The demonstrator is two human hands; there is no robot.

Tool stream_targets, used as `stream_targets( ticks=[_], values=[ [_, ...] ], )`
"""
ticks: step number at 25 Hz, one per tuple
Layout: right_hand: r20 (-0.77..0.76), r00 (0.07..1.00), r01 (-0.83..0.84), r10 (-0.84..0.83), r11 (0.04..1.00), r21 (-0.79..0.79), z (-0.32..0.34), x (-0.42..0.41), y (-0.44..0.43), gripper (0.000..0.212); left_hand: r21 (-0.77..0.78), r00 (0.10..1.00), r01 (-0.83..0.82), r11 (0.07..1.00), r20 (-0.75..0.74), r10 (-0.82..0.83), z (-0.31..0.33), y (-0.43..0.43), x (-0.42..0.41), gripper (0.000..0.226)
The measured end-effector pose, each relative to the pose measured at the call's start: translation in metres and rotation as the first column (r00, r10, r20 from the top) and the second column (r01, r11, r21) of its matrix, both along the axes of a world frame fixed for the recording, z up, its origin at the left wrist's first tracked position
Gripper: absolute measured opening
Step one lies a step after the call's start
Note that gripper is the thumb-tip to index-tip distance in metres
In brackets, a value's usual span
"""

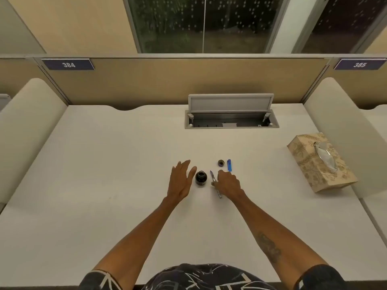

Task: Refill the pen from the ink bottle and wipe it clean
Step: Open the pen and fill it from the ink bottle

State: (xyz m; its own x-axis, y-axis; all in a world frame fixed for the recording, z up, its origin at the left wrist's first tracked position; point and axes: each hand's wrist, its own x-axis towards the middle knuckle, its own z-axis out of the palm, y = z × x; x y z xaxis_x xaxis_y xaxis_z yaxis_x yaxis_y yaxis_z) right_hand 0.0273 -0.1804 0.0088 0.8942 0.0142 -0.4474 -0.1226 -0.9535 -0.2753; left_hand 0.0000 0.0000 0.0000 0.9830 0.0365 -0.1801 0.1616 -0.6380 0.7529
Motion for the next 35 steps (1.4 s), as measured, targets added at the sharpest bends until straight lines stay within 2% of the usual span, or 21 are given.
stream_targets(
  ticks=[4, 7, 9, 11, 13, 15, 17, 19, 21, 24, 28, 32, 35],
  values=[
    [-0.026, 1.0, 0.005, -0.006, 1.0, -0.021, -0.005, -0.008, 0.001, 0.024, -0.029, 1.0, -0.012, 1.0, 0.029, 0.012, 0.001, -0.004, -0.003, 0.055],
    [-0.03, 0.999, 0.022, -0.022, 1.0, 0.004, -0.008, -0.006, 0.001, 0.022, -0.013, 0.991, -0.071, 0.997, 0.111, 0.072, 0.001, -0.005, 0.0, 0.049],
    [-0.033, 0.996, 0.082, -0.08, 0.994, 0.067, -0.009, -0.002, -0.001, 0.023, -0.028, 0.978, -0.113, 0.993, 0.172, 0.116, 0.004, -0.006, 0.005, 0.044],
    [-0.013, 0.977, 0.212, -0.214, 0.956, 0.202, -0.001, 0.005, -0.004, 0.024, -0.061, 0.961, -0.136, 0.989, 0.234, 0.147, 0.013, -0.009, 0.011, 0.038],
    [0.046, 0.932, 0.321, -0.36, 0.876, 0.359, 0.015, 0.016, -0.007, 0.019, -0.111, 0.943, -0.146, 0.983, 0.285, 0.173, 0.026, -0.013, 0.019, 0.03],
    [0.054, 0.892, 0.353, -0.448, 0.767, 0.536, 0.033, 0.029, -0.008, 0.014, -0.172, 0.937, -0.136, 0.976, 0.299, 0.184, 0.039, -0.015, 0.03, 0.024],
    [-0.028, 0.889, 0.32, -0.457, 0.576, 0.752, 0.048, 0.038, -0.006, 0.009, -0.223, 0.945, -0.119, 0.968, 0.275, 0.18, 0.052, -0.017, 0.044, 0.025],
    [-0.142, 0.908, 0.3, -0.393, 0.376, 0.876, 0.061, 0.041, -0.002, 0.008, -0.306, 0.969, -0.075, 0.949, 0.201, 0.141, 0.064, -0.018, 0.056, 0.032],
    [-0.196, 0.933, 0.286, -0.303, 0.29, 0.913, 0.07, 0.041, 0.001, 0.012, -0.441, 0.992, -0.019, 0.897, 0.105, 0.073, 0.076, -0.019, 0.064, 0.038],
    [-0.23, 0.956, 0.269, -0.179, 0.234, 0.934, 0.074, 0.041, 0.006, 0.017, -0.645, 0.999, -0.027, 0.764, -0.003, 0.033, 0.087, -0.017, 0.069, 0.042],
    [-0.313, 0.941, 0.328, -0.13, 0.126, 0.936, 0.082, 0.04, 0.015, 0.025, -0.733, 1.0, 0.0, 0.68, -0.008, -0.009, 0.094, -0.013, 0.069, 0.038],
    [-0.336, 0.931, 0.357, -0.141, 0.166, 0.919, 0.099, 0.043, 0.022, 0.038, -0.751, 0.999, -0.03, 0.66, 0.001, 0.047, 0.102, -0.014, 0.072, 0.031],
    [-0.255, 0.92, 0.316, -0.298, 0.175, 0.933, 0.106, 0.044, 0.032, 0.033, -0.752, 0.994, -0.089, 0.653, -0.022, 0.11, 0.11, -0.02, 0.077, 0.028]
  ],
)
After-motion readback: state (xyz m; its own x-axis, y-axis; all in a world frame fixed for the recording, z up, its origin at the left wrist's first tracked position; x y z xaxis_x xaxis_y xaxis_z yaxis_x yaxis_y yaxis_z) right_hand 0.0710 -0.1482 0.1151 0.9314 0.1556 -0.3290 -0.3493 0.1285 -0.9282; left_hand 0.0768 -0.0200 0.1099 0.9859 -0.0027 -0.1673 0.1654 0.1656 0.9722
